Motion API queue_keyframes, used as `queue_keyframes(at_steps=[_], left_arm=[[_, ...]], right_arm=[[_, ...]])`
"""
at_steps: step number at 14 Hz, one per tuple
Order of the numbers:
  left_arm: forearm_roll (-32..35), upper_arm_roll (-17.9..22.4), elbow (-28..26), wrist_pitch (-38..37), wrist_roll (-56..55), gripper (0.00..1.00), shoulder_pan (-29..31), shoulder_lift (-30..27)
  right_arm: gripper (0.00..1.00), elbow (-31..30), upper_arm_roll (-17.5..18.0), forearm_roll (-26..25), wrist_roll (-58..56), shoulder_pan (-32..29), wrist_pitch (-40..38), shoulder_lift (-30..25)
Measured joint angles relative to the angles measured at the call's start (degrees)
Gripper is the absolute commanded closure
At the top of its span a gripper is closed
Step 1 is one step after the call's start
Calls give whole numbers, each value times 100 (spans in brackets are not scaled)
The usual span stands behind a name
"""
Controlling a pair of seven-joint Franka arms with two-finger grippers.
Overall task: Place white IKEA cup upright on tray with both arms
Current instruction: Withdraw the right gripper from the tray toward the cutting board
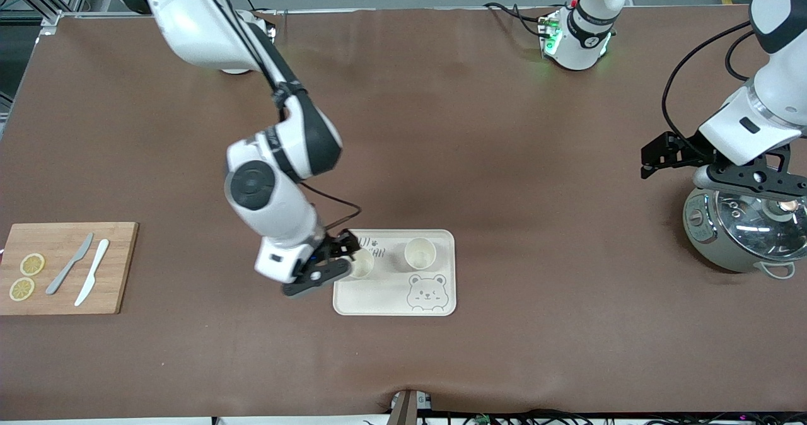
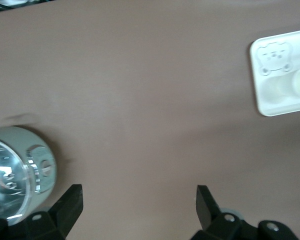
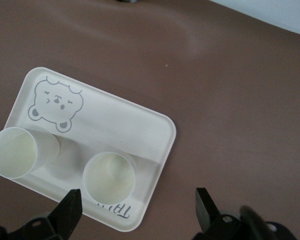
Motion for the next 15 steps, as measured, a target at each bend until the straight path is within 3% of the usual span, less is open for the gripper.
queue_keyframes(at_steps=[9, 15], left_arm=[[127, -7, -1, 0, 0, 0, -35, 0], [128, -12, -3, 0, 0, 0, -50, 1]], right_arm=[[0, -19, -178, -76, 1, -1096, -2084, -1077], [0, -32, -538, -93, 1, -1513, -2837, -1807]])
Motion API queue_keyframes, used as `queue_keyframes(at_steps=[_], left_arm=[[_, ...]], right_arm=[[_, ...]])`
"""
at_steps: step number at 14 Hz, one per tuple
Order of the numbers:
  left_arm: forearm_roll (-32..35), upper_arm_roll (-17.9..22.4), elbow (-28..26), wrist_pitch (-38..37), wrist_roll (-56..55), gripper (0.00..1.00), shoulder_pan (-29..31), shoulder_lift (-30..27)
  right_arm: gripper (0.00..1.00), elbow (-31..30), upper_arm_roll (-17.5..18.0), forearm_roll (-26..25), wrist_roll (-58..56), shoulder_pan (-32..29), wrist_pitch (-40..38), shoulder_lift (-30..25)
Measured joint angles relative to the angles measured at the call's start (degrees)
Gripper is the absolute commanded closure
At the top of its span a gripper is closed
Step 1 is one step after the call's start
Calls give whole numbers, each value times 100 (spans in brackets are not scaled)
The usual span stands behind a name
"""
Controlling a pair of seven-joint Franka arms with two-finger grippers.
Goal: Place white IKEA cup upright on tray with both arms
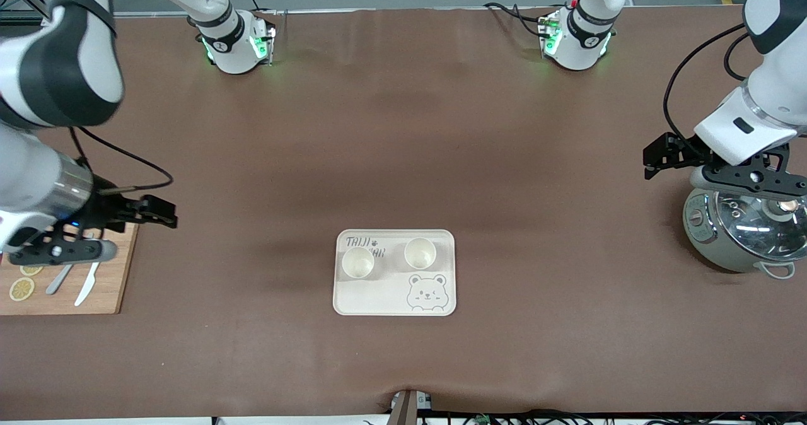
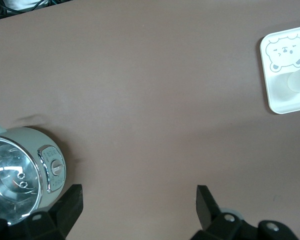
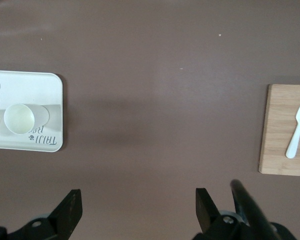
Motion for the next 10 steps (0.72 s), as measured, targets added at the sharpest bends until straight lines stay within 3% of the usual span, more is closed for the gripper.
queue_keyframes(at_steps=[5, 10], left_arm=[[0, -42, -1, 0, 0, 0, -21, 6], [0, -46, -1, 19, -4, 0, -20, 19]], right_arm=[[0, -10, -15, 2, -11, -537, -453, -390], [0, -172, -14, 2, -11, -652, -877, -786]])
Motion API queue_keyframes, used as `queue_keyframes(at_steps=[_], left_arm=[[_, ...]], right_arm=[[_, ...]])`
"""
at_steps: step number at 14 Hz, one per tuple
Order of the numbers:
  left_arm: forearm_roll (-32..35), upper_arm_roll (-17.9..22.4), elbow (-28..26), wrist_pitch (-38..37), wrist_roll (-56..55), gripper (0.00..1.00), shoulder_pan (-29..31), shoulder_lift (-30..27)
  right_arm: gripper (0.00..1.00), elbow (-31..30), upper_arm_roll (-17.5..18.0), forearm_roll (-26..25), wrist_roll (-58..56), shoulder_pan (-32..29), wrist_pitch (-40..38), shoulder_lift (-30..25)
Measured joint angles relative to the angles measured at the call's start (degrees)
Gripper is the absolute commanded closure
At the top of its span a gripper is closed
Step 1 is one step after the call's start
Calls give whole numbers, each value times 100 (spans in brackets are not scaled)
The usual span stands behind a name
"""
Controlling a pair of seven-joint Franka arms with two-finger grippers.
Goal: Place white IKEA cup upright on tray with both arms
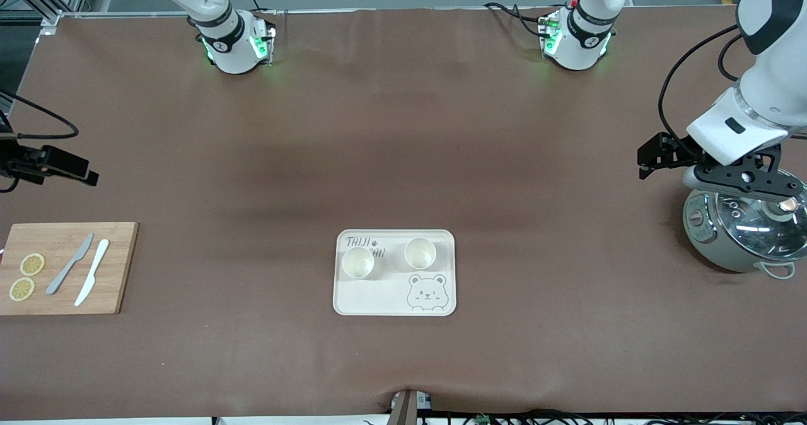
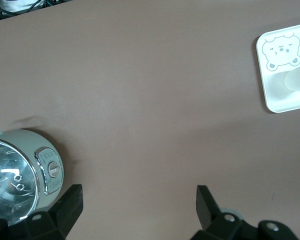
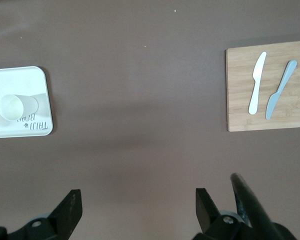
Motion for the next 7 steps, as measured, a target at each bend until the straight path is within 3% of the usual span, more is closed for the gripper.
queue_keyframes(at_steps=[7], left_arm=[[0, 1, 0, 8, -1, 0, 12, 3]], right_arm=[[0, -1161, 7, -101, 0, 0, 633, -705]])
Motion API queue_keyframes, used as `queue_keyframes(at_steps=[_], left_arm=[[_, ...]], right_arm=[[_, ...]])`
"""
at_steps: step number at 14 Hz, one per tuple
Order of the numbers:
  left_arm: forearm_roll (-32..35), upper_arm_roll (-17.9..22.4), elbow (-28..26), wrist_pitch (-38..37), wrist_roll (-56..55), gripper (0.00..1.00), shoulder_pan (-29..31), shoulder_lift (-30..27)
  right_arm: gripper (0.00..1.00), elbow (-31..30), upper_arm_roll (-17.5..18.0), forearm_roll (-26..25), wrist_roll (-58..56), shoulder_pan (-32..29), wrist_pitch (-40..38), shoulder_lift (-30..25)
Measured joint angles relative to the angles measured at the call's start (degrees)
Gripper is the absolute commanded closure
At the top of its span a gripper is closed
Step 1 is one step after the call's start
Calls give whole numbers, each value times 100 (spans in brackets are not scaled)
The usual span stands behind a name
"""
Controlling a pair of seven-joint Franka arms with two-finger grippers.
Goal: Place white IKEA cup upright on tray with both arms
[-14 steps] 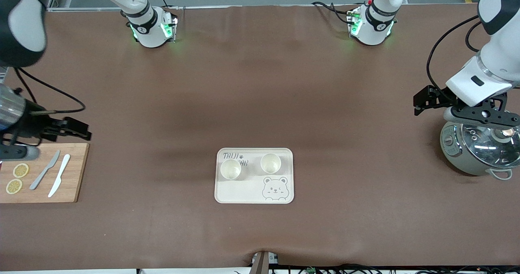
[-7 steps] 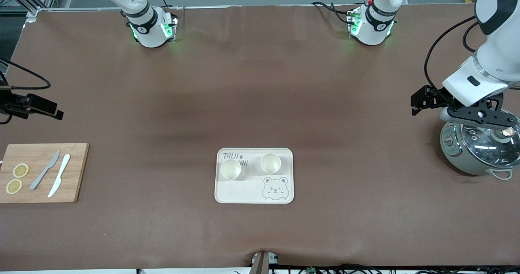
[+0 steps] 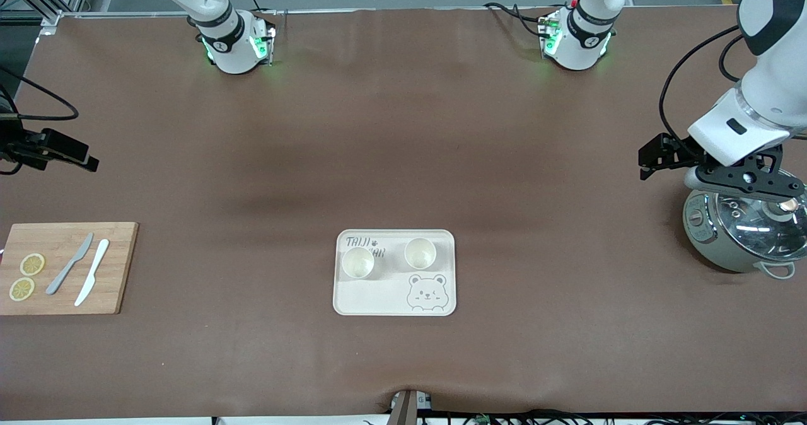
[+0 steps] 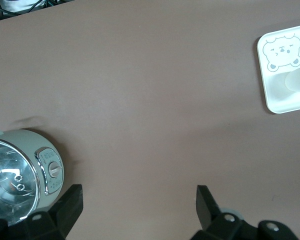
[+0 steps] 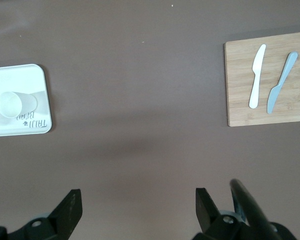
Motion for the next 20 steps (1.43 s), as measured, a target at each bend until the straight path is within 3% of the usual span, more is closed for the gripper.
queue_keyframes(at_steps=[3, 20], left_arm=[[0, 0, 0, 0, 0, 0, 0, 2], [0, -6, 0, 123, 0, 0, -11, 109]], right_arm=[[0, -261, 13, -33, 0, 0, 145, -86], [0, -316, 107, -157, -1, 29, 155, -97]])
